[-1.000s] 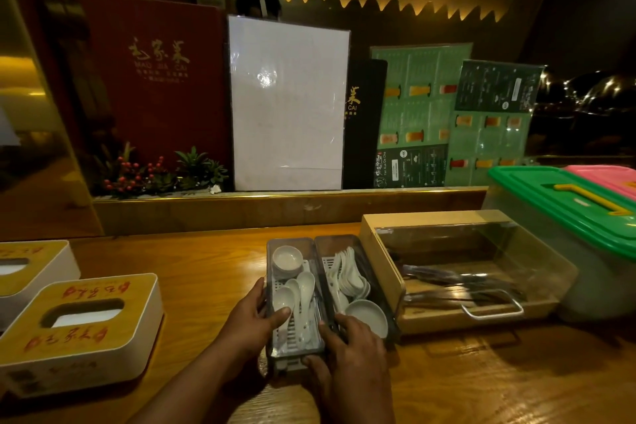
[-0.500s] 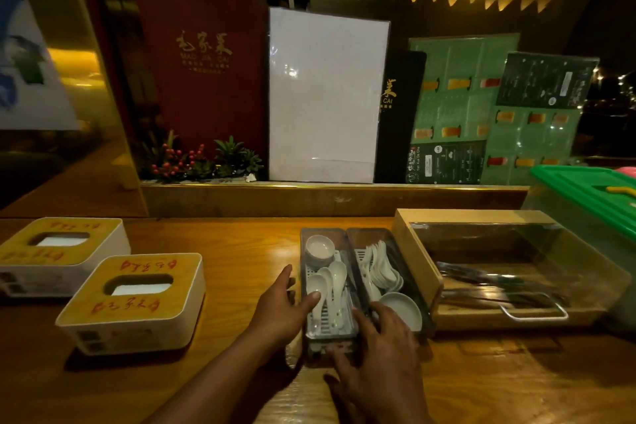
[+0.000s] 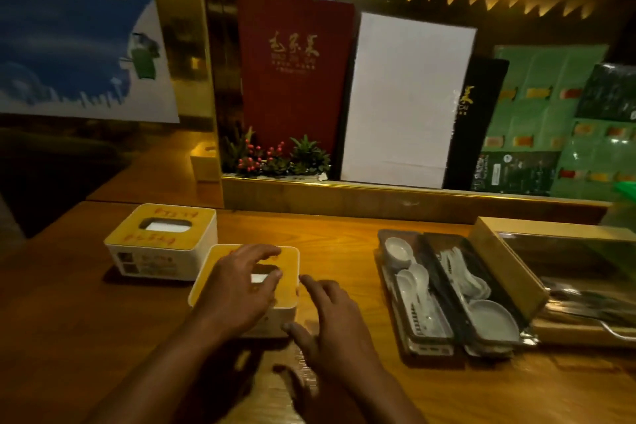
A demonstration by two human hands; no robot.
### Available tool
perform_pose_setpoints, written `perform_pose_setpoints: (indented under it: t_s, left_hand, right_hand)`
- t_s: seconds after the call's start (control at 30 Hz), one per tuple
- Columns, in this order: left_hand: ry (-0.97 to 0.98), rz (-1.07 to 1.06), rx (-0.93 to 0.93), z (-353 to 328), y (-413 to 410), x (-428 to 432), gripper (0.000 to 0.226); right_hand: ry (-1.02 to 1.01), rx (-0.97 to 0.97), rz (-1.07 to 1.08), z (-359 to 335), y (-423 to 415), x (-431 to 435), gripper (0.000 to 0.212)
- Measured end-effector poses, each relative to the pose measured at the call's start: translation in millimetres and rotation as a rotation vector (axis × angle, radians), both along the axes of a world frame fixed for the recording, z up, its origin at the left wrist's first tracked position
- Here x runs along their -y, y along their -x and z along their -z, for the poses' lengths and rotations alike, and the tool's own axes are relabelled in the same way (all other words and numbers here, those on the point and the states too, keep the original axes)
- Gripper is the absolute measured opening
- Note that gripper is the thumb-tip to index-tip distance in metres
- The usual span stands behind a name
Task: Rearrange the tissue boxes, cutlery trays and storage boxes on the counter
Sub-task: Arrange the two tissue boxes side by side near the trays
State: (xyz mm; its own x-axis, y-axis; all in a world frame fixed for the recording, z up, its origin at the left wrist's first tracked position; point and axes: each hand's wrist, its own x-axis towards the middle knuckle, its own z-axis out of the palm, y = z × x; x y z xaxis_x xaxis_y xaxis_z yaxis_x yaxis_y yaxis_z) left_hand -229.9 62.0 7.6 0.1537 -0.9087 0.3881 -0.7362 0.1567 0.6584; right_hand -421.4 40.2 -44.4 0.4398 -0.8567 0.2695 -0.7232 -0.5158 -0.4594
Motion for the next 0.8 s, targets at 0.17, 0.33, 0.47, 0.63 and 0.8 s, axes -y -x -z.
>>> perform_pose_setpoints:
  t_s: [0.17, 0.33, 0.47, 0.63, 0.8]
  left_hand:
    - [-0.068, -0.066, 0.019, 15, -64, -12, 0.052]
    - [-0.299, -0.027, -0.191, 53, -80, -6, 0.094]
    - [-0.276, 0.013, -0.372, 67, -49, 17, 0.092]
    - [-0.302, 0.053, -0.701, 64, -2, 51, 0.058]
    - [-0.304, 0.089, -0.662, 53, 30, 79, 0.041]
  right_hand:
    - [-0.012, -0.090, 0.123, 3, -34, 10, 0.075]
    - [-0.036, -0.145, 0.185, 0, -19, 22, 0.069]
    - [-0.023, -0.195, 0.236, -7, 0, 37, 0.066]
    - [-0.023, -0.143, 0.366, -7, 28, 56, 0.063]
    - [-0.020, -0.094, 0.473, -5, 46, 68, 0.064]
